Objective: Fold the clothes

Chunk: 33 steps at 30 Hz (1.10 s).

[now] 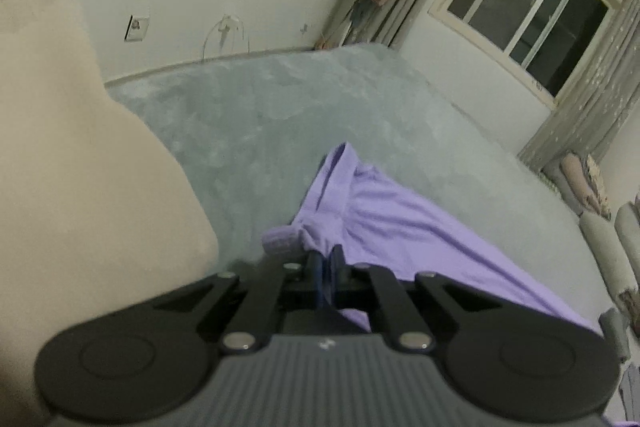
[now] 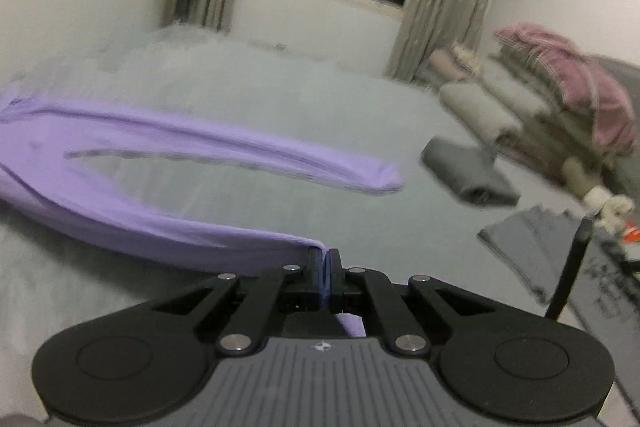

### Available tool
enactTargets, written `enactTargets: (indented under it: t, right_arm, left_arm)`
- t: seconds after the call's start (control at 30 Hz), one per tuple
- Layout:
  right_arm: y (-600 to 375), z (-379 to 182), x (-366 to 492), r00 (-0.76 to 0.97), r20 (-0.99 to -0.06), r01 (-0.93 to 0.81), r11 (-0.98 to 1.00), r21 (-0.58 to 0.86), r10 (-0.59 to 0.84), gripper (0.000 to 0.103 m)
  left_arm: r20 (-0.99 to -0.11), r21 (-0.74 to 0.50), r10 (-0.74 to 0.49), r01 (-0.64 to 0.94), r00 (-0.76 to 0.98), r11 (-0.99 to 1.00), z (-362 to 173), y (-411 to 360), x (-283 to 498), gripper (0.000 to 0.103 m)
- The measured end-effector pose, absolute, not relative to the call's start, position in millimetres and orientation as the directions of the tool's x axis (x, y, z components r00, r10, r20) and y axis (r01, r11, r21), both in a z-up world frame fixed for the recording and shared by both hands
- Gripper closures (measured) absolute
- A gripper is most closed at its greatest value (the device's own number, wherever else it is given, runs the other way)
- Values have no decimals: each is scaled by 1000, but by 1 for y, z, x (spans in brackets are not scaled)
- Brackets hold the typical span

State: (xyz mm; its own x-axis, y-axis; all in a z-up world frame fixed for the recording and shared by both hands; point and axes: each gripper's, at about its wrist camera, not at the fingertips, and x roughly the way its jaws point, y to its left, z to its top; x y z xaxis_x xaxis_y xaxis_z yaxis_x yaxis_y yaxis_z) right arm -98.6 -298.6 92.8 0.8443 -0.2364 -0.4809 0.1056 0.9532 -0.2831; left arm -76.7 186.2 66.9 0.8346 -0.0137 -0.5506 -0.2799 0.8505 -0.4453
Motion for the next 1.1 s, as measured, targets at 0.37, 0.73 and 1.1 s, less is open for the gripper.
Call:
enactTargets:
  t: [0.37, 0.73, 1.1]
  right_arm:
    - [-284, 108, -33, 876, -354, 148, 881, -450, -328, 102]
    - [-282, 86, 75, 860, -388, 59, 821, -568, -331, 102]
    - [-290, 66, 159, 820, -446, 0, 780, -626, -358, 102]
  left_arm:
    - [-518, -368, 72, -298, 853, 881, 90, 178, -32, 101]
    - [-595, -247, 136, -341, 792, 907, 85, 166, 46, 100]
    - [-649, -184, 210, -418, 731, 889, 72, 162, 110, 101]
